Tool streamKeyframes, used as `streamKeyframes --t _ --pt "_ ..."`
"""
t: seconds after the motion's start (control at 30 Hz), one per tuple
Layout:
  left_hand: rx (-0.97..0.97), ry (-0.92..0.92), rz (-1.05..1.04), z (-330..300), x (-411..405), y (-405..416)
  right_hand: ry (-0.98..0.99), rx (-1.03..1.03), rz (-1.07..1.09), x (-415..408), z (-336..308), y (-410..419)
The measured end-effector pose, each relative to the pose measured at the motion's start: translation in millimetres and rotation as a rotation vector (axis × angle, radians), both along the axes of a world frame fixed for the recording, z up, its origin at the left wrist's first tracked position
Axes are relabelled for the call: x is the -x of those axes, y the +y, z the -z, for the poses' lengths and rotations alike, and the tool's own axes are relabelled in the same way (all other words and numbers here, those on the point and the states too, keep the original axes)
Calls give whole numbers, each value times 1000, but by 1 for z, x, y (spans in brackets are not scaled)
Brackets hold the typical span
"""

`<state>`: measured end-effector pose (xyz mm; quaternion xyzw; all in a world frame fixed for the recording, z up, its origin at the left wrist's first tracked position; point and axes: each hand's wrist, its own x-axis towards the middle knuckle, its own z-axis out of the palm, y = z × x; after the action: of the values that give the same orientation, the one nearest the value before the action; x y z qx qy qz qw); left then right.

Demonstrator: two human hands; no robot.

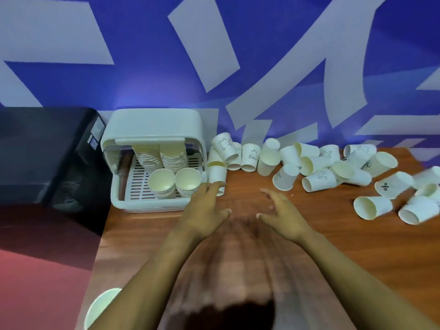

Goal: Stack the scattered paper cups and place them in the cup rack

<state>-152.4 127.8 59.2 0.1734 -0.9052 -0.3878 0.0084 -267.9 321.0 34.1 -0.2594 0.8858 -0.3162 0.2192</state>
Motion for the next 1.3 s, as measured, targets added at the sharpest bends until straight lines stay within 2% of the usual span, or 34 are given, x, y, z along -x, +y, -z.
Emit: streamKeyframes --t 0.13,0.37,0.63,0.73,0.87,1.07,1.3 --pt "60 -64 -35 6 18 36 0 3 -26 31 6 40" --pt "35 -130 -98 17 78 125 -52 -3 -80 102 18 127" --pt "29 -207 -135 36 138 180 -11 -129 -151 178 21 182" --pt "53 -202 -155 34 166 179 65 -189 -195 201 19 181" --pt "81 -169 -145 35 206 179 310 -319 -274 232 20 168" --pt "98 -209 -164 51 251 175 537 -495 -427 258 33 153" --pt "204 -310 -161 76 277 167 637 -609 -483 272 55 144"
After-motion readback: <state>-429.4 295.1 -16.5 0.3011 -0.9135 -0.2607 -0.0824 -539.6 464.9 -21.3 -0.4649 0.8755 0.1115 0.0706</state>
